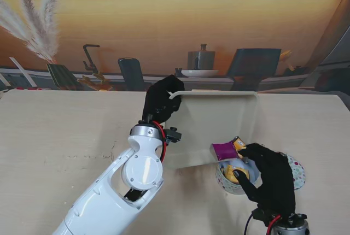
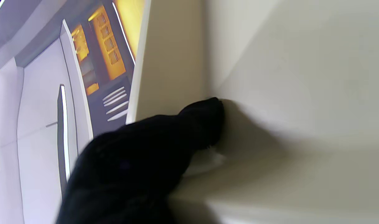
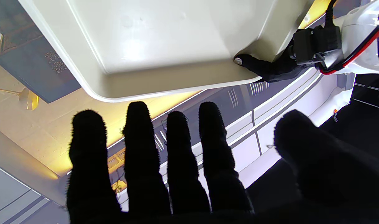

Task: Pour cookies into a cookie box

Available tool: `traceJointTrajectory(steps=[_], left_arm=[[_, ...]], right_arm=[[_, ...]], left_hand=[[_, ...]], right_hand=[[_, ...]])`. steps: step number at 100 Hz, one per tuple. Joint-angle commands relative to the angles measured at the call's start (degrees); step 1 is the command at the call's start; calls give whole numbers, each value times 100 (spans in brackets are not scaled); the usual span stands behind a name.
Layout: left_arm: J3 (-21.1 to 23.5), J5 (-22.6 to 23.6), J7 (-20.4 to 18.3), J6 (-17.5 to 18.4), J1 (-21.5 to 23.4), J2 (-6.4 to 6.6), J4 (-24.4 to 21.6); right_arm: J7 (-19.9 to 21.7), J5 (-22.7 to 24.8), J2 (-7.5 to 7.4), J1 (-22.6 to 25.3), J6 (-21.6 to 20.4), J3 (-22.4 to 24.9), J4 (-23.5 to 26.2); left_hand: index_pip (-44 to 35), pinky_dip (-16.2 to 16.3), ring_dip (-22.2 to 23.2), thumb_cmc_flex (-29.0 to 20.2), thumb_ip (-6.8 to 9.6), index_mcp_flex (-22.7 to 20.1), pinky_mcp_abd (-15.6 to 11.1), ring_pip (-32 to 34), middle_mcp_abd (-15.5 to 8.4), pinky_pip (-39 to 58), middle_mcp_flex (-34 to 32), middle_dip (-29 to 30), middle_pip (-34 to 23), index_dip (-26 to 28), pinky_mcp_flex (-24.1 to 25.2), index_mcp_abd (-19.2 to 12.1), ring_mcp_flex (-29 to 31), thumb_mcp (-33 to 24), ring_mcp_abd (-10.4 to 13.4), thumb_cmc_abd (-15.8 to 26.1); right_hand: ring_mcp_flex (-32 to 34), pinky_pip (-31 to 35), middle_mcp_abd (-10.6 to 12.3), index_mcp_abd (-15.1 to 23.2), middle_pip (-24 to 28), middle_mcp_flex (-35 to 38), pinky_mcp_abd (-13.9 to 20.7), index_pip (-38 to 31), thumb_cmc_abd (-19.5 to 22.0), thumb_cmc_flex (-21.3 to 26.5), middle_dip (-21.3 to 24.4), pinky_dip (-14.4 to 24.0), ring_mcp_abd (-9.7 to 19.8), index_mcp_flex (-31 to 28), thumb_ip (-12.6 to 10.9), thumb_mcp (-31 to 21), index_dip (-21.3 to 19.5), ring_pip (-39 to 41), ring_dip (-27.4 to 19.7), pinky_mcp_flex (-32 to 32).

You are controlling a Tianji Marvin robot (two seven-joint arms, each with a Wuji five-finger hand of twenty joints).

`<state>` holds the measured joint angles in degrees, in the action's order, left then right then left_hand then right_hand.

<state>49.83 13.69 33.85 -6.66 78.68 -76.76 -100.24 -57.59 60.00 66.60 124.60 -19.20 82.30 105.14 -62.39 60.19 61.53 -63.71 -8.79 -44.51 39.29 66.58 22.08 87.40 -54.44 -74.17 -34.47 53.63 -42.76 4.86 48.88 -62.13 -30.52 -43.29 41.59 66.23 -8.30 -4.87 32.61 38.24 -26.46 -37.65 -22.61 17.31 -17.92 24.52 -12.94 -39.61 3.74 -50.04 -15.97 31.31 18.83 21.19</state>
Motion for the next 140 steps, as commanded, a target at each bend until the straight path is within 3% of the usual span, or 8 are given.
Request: traceJointTrajectory(steps=[1,23,56,140], left_arm=[[-41,143,-121,3,-13,2,-23],[-160,408,-113,61,-60,19,100],[-130,367,136,260,-32,-39,42],[-124,519,219,491,57,-11,-127]], right_arm=[[97,5,19,7,-13,-20,6],[59,8,24,34,-4,-9,9],[118,-34,29,2,-22,-22,-1],[107,-46,35,-3,-41,-11,-4]], left_hand=[[-213,-87,75,-299,456,-153,70,961,-631,164,-585,-218,-924,-16,-149,-202,574,-781,369,641],[-218,-105,61,-282,465,-151,70,965,-646,169,-591,-207,-931,-20,-181,-211,589,-803,379,641],[-223,-130,48,-283,465,-151,70,975,-637,164,-596,-194,-941,-26,-188,-199,600,-809,382,632],[-242,-208,28,-249,487,-146,70,998,-661,173,-608,-167,-969,-36,-253,-220,640,-853,414,630]], right_hand=[[-91,-18,-32,29,-55,35,-90,106,3,-149,10,-8,-193,-24,4,-92,8,-34,39,-63],[-99,-21,-35,22,-52,34,-93,105,0,-142,9,-21,-194,-27,2,-93,8,-35,39,-71],[-116,-21,-43,14,-50,22,-84,109,-3,-139,8,-34,-185,-24,3,-98,11,-41,37,-77],[-134,-27,-49,2,-35,-19,-68,110,6,-133,1,-72,-195,0,3,-99,13,-34,42,-73]])
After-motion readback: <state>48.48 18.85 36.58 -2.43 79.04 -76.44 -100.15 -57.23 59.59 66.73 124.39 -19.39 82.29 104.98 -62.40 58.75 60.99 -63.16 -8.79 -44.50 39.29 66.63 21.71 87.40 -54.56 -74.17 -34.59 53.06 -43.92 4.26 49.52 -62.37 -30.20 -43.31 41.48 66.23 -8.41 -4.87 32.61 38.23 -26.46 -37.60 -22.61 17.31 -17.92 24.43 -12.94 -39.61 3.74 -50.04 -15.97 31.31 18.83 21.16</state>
